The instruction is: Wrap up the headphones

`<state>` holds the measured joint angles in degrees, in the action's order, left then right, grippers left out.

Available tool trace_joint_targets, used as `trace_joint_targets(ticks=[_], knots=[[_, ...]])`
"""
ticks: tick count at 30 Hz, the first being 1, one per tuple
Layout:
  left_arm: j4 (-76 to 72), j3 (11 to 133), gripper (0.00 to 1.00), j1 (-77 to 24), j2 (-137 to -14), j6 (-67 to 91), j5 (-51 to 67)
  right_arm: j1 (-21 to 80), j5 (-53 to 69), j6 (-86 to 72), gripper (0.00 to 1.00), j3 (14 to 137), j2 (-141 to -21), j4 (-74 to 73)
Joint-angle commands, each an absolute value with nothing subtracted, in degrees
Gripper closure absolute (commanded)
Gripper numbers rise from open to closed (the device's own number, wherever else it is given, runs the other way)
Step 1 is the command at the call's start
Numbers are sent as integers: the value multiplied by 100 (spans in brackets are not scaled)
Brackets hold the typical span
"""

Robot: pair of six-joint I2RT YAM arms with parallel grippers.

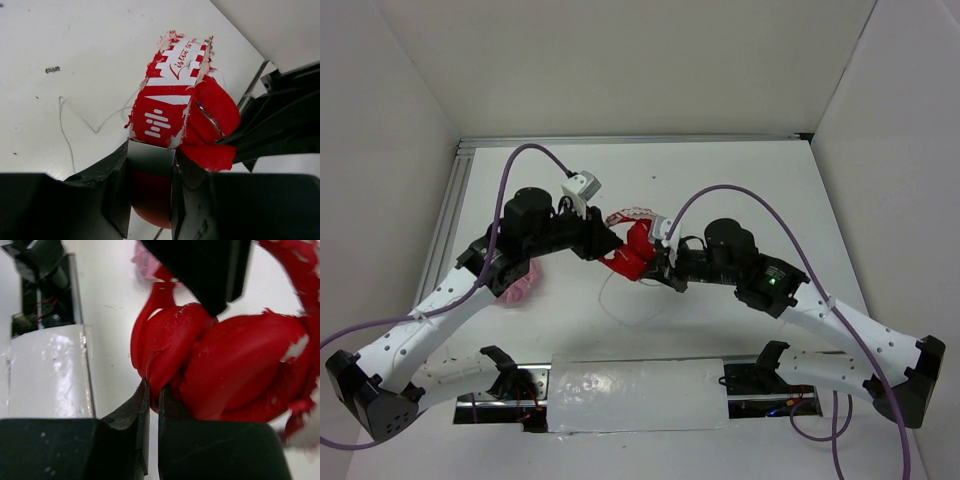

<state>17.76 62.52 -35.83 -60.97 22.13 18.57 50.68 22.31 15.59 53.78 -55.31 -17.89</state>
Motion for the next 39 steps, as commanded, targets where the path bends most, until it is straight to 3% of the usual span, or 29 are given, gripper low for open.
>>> trace_joint_targets(ticks=[1, 3, 4, 6, 12, 14, 15, 20, 24, 28, 31, 33, 39], knots=[[1283, 6205, 100, -3630, -5757, 1714, 2312, 5018, 935, 986, 100, 5486, -5222, -986], [1406, 6196, 100, -3630, -5704, 1827, 2137, 5036, 468, 783, 95, 5406, -5081, -783], [1450, 6222, 100, -3630, -5695, 1915, 2023, 5054, 231, 756, 82, 5362, -5063, -834], [1511, 6240, 100, -3639, -5730, 1942, 2030, 5071, 290, 765, 72, 5274, -5019, -818], [1590, 6275, 100, -3639, -5862, 2205, 2110, 5413, 79, 764, 60, 5308, -5124, -773], [1678, 6354, 100, -3639, -5906, 2337, 1813, 5484, 245, 939, 52, 5317, -5150, -913], [1774, 6398, 100, -3639, -5941, 2486, 1680, 5537, 298, 975, 38, 5317, -5159, -958], [2179, 6732, 100, -3639, -6082, 3031, 959, 5555, 18, 608, 34, 5256, -4941, -844], [2373, 6846, 100, -3630, -6152, 3199, 827, 5563, -534, 168, 21, 5168, -4624, -782], [2978, 7389, 100, -3630, -6424, 3462, 484, 5555, -756, -236, 20, 4835, -4317, -923], [3331, 7839, 100, -3525, -6644, 3498, 483, 5528, -914, -474, 15, 4168, -3974, -661], [3323, 8163, 100, -3341, -6749, 3393, 606, 5528, -818, -457, 1, 3518, -3745, -449], [3454, 9429, 100, -2971, -7233, 3006, 1327, 5520, -562, -449, 0, 2269, -3243, 657]])
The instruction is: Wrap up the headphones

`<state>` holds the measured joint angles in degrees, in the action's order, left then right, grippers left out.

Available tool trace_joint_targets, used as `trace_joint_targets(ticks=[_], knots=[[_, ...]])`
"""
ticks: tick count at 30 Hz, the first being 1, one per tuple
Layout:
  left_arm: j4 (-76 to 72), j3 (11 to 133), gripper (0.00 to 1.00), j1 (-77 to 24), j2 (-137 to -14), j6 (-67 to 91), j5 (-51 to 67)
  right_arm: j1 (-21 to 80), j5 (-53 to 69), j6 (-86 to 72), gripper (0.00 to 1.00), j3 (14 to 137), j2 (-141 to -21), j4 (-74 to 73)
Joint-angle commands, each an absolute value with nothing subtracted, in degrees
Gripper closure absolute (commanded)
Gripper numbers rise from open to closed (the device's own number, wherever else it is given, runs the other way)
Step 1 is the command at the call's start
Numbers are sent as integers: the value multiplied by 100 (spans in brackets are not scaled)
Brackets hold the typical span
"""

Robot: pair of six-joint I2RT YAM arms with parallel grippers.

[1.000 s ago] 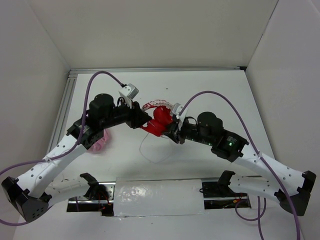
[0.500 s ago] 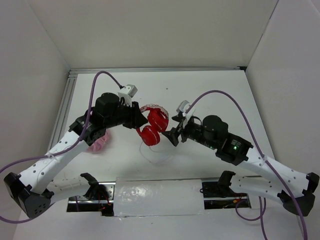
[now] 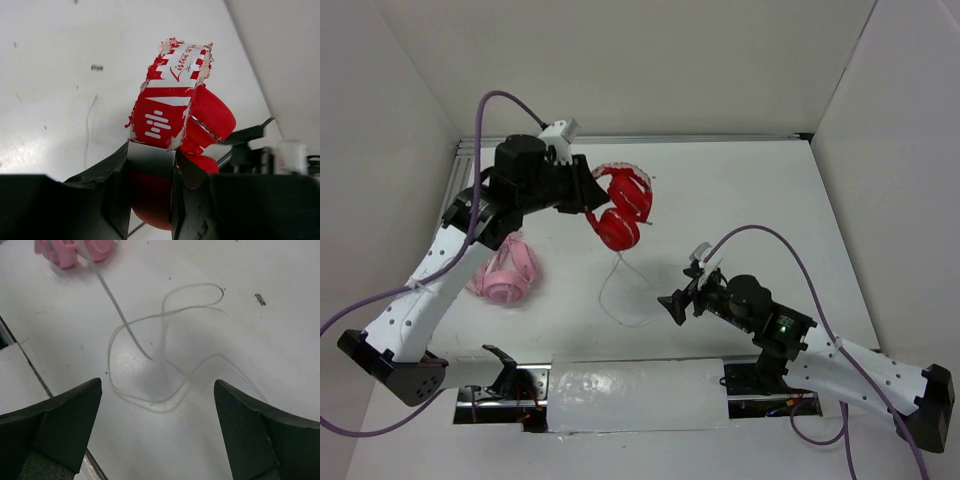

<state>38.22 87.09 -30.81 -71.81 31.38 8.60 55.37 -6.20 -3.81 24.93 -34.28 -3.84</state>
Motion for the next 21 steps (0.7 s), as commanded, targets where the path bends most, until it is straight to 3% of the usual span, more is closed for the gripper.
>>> trace_joint_targets(ticks=[1, 5, 11, 15, 21], knots=[[3437, 9535, 100, -2962, -7268, 2954, 1458, 5520, -623, -309, 0, 2172, -3234, 798], [3331, 9939, 100, -2935, -7304, 2742, 1854, 5379, -686, -62, 0, 1802, -3418, 1475], [3480, 10414, 100, -2927, -7426, 2672, 2021, 4922, 569, 264, 0, 1898, -4227, 2556], [3577, 10809, 100, -2918, -7523, 2646, 2109, 4913, 545, 386, 0, 1811, -4876, 3722], [3727, 11847, 100, -2918, -7761, 2672, 2110, 4878, 772, 317, 0, 2136, -5948, 4095]])
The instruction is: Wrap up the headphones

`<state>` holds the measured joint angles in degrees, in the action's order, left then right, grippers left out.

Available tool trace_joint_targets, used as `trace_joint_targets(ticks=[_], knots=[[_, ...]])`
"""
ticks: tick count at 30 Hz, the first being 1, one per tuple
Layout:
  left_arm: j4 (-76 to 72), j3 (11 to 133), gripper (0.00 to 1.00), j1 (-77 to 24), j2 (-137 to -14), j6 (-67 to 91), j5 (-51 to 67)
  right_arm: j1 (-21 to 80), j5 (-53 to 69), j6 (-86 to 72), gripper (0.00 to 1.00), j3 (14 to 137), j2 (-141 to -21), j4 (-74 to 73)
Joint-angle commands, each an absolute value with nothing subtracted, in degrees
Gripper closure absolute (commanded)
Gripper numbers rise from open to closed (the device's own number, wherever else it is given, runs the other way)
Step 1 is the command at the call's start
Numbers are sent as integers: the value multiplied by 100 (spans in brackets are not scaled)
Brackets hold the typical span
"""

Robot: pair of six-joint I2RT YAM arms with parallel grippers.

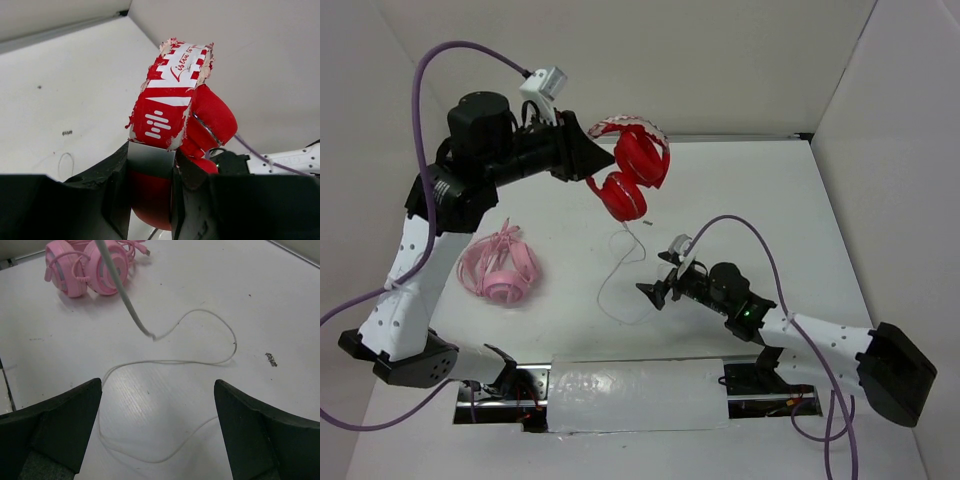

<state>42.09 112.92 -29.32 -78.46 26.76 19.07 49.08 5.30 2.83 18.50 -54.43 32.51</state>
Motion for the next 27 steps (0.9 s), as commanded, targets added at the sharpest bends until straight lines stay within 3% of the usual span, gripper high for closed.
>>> trace_joint_targets(ticks=[1, 7, 17, 21, 27], knots=[[3674, 11891, 100, -2918, -7735, 2802, 2057, 4887, 756, 256, 0, 2144, -6055, 4209], [3305, 11655, 100, -2918, -7428, 3163, 1681, 4922, 158, -799, 0, 1794, -6661, 6473], [3235, 12384, 100, -2927, -7383, 3524, 1257, 5151, -642, -369, 0, 2504, -7944, 6557], [2673, 11613, 100, -2918, -6901, 3630, 1248, 5036, -448, -492, 1, 2996, -8393, 6600], [2611, 11137, 100, -2918, -6636, 3779, 1695, 4808, -650, -887, 10, 3357, -8999, 7724]])
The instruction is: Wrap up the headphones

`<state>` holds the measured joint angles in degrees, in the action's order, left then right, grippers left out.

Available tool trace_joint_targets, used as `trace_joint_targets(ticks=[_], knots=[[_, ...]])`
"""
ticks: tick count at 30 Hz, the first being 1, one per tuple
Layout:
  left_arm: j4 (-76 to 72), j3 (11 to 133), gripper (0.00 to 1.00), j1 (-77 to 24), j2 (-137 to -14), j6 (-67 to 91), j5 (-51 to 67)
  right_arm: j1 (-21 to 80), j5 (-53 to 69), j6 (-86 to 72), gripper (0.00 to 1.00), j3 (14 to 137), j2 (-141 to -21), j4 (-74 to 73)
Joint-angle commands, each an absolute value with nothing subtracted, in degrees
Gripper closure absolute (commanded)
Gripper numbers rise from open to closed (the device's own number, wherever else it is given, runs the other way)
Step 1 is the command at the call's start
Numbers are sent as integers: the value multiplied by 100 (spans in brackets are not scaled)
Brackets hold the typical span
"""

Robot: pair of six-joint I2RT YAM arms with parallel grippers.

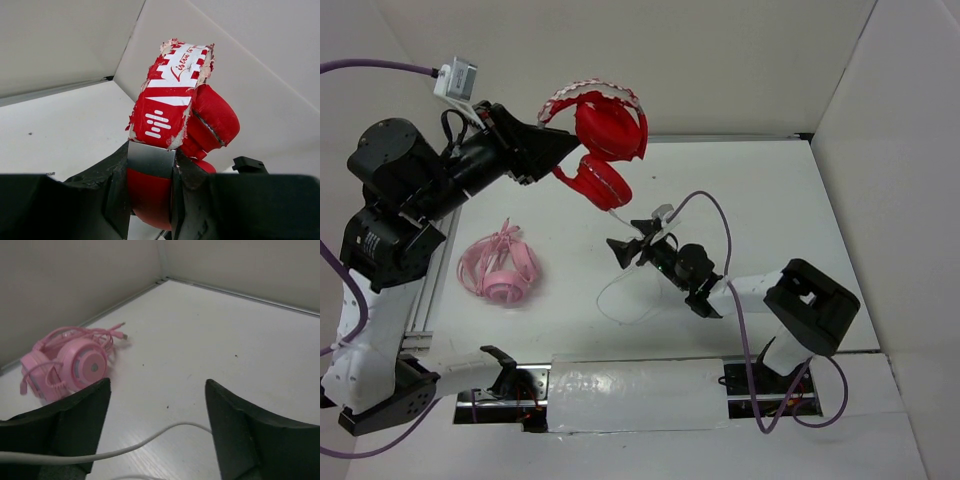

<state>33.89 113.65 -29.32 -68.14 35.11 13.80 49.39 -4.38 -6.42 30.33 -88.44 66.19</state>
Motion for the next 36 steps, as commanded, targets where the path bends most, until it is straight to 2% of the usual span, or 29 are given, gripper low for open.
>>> trace_joint_targets(ticks=[1, 3, 4, 6, 7, 10, 12, 13, 17, 21, 24, 28, 31, 36], knots=[[2523, 11023, 100, -2935, -6601, 3788, 1818, 4782, -659, -896, 22, 3462, -9043, 7795], [2531, 10785, 100, -2918, -6522, 3736, 2179, 4703, -475, -765, 42, 3524, -9001, 7744], [2636, 10741, 100, -2918, -6521, 3727, 2275, 4659, -344, -704, 65, 3507, -8922, 7656], [2602, 10521, 100, -2927, -6434, 3709, 2416, 4571, 138, -659, 85, 3454, -8649, 7287], [2506, 10416, 100, -2918, -6347, 3674, 2478, 4422, 315, -650, 99, 3384, -8553, 7173], [2531, 10020, 100, -2918, -6162, 3481, 2891, 4124, 913, -397, 100, 3331, -8052, 6279], [2409, 9529, 100, -2927, -6013, 3219, 3364, 3912, 1219, -64, 100, 3436, -7674, 5075], [2365, 9066, 100, -2918, -5846, 3034, 3627, 3537, 1256, 130, 100, 3567, -7481, 4454], [2215, 8456, 100, -2918, -5748, 2725, 4173, 3077, 1267, 544, 100, 3875, -7146, 3028], [1917, 8008, 100, -2927, -5888, 2549, 5523, 2427, 1133, 967, 100, 4742, -7312, 1813], [1854, 7753, 100, -2970, -6038, 2348, 5958, 1952, 1379, 1142, 100, 5472, -7680, 899], [2152, 7524, 100, -3137, -6108, 2004, 5618, 1775, 1222, 1344, 100, 6247, -7805, -147], [2171, 7155, 100, -3436, -6170, 1898, 4739, 1802, 1405, 1494, 100, 6924, -7831, -945], [2231, 6996, 100, -3709, -6775, 1574, 4642, 2214, 1153, 1618, 100, 8129, -8217, -2343]])
